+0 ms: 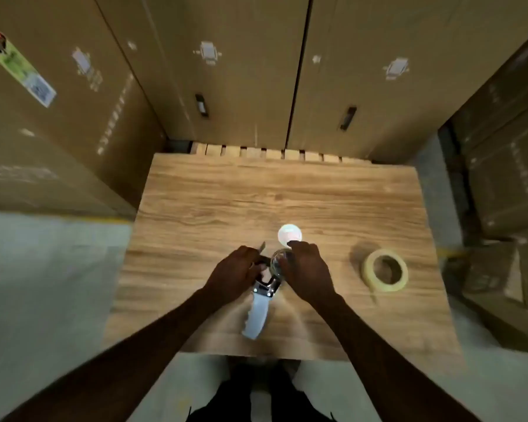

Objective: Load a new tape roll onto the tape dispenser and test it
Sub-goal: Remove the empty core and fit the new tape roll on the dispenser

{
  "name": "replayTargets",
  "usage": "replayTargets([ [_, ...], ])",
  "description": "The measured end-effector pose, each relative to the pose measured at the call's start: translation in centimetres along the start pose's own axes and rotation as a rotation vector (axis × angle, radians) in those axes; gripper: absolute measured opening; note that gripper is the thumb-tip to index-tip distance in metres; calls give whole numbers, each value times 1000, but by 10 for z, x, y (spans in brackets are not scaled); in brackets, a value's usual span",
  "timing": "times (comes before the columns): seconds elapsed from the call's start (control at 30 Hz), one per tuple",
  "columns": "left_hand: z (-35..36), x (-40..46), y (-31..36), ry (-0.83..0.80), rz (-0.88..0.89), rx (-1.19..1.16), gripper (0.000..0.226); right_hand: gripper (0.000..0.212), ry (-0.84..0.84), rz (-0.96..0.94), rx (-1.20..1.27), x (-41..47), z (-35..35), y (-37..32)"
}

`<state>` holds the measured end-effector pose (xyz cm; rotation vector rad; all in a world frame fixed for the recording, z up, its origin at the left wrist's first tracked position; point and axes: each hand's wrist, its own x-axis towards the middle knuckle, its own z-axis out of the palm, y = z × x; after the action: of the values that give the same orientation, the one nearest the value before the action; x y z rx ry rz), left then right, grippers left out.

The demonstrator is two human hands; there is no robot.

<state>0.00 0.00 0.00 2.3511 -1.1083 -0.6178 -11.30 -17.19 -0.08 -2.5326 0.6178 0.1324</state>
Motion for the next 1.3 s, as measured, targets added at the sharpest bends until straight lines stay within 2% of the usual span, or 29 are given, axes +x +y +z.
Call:
replayTargets([
  [0.07, 12, -10, -10, -30, -32, -20, 44, 64, -13, 40, 76, -5, 21, 14],
  [0.17, 33, -28, -22, -98, -101, 39, 60, 80, -94, 61, 151, -21, 42, 26],
  [0.27, 41, -30, -26, -199, -165, 91, 83, 89, -51, 60, 195, -18, 43, 24],
  [0.33, 44, -30, -27, -215, -212, 83, 90, 96, -38, 50, 239, -16, 43, 23],
  [0.5, 54, -27, -20, -79, -259, 147, 72, 149, -131, -8, 159, -17, 41, 18],
  [0.57, 59, -27, -17, -68, -290, 140, 68, 157, -157, 6, 85, -18, 40, 19],
  [0.73, 60, -28, -19, -56, -293, 144, 65, 146, -74, 31, 46, -17, 44, 22],
  [0.83, 61, -28, -24, -57, -261, 192, 67, 147, -67, 16, 53, -14, 45, 25],
  [1.0, 58, -22, -20, -90, -267, 185, 70, 150, -165, 51, 111, -5, 41, 30],
  [1.03, 54, -19, -18, -115, -282, 165, 71, 143, -168, 63, 143, -3, 41, 32],
  [1.1, 43, -4, -12, -167, -278, 96, 63, 115, -138, 72, 203, 3, 38, 37],
  [1.17, 26, 17, 2, -179, -270, -62, 34, 88, -117, 139, 272, 10, 37, 43],
  [1.2, 23, 32, 7, -149, -302, -151, 21, 82, -94, 212, 337, 15, 38, 45],
  [1.23, 23, 45, 11, -115, -357, -231, 18, 80, -68, 299, 399, 20, 39, 48],
  [1.3, 29, 66, 18, -109, -501, -357, 33, 62, -89, 473, 460, 30, 43, 54],
])
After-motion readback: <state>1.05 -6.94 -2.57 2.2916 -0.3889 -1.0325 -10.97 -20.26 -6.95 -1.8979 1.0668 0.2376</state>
